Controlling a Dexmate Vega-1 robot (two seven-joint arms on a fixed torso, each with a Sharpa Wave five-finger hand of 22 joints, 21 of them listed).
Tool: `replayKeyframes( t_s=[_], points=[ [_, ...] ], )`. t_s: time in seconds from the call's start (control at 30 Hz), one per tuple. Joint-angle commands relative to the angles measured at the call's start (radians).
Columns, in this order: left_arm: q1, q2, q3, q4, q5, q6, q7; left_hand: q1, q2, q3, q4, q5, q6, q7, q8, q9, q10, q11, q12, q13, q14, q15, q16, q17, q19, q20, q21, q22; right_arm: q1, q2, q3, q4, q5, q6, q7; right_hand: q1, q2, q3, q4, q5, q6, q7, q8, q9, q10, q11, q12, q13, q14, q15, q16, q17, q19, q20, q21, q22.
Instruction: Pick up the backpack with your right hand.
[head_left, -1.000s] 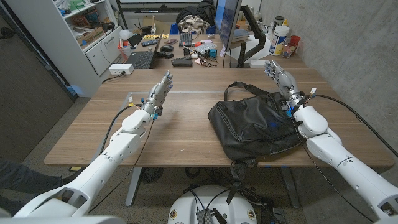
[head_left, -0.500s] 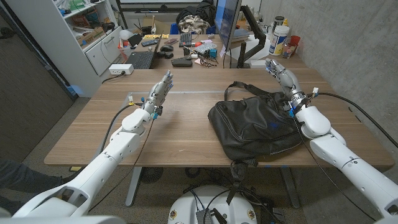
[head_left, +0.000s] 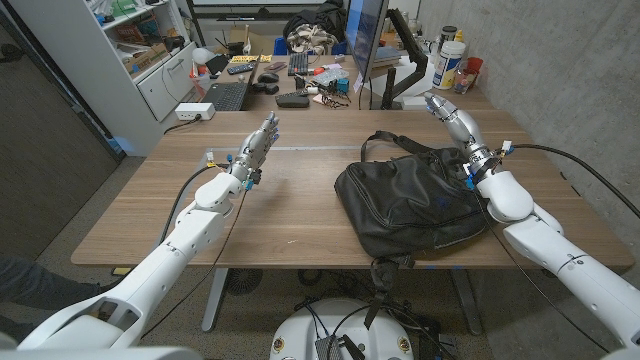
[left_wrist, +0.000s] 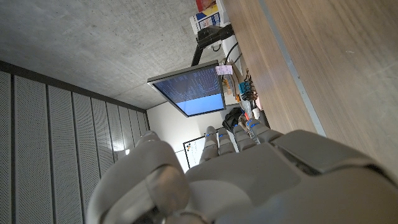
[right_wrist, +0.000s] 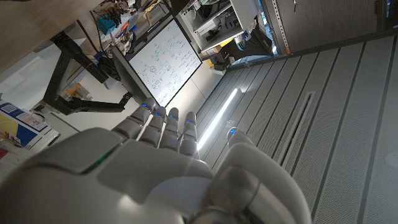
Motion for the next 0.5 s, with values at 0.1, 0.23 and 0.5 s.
replayKeyframes(
  t_s=[0.1, 0.23, 0.5],
  points=[
    [-0.003, 0.008, -0.004, -0.004, -0.004, 0.003, -0.005, 0.01, 0.003, -0.002, 0.001, -0.001, 0.011, 0.004, 0.005, 0.004, 0.0, -0.006, 0.003, 0.003, 0.001, -0.001, 0.006, 0.003, -0.013, -0.022, 0.001, 0.003, -0.044, -0.055, 0.021, -0.071, -0.128, -0.027, -0.08, 0.014, -0.005, 0.004, -0.013, -0.003, 0.004, -0.008, 0.0, 0.005, 0.001, -0.01, -0.005, 0.002, 0.009, 0.003, -0.003, 0.003, 0.008, 0.015, 0.001, 0.005],
    [-0.007, 0.008, -0.003, -0.003, 0.001, 0.0, -0.004, 0.01, 0.003, -0.002, 0.0, -0.002, 0.014, 0.007, 0.005, 0.004, 0.002, 0.003, 0.003, 0.003, 0.001, 0.002, 0.006, 0.003, -0.01, -0.042, 0.002, 0.003, -0.06, -0.072, 0.031, -0.093, -0.146, -0.036, -0.092, 0.021, -0.01, 0.004, -0.02, -0.004, 0.002, -0.009, -0.001, 0.005, 0.003, -0.011, -0.005, 0.002, 0.016, 0.002, -0.002, 0.003, 0.032, 0.037, 0.008, 0.004],
    [-0.01, 0.009, -0.003, -0.008, 0.003, 0.001, -0.004, 0.011, 0.004, -0.003, -0.001, -0.003, 0.014, 0.009, 0.004, 0.004, -0.003, 0.004, 0.001, 0.003, -0.006, 0.002, 0.003, 0.003, -0.017, -0.042, -0.001, 0.003, -0.082, -0.097, 0.046, -0.125, -0.195, -0.05, -0.118, 0.028, -0.013, 0.004, -0.027, -0.005, -0.003, -0.013, -0.002, 0.006, 0.005, -0.011, -0.006, 0.002, 0.029, -0.005, 0.001, 0.003, 0.049, 0.066, 0.01, 0.003]
  ],
)
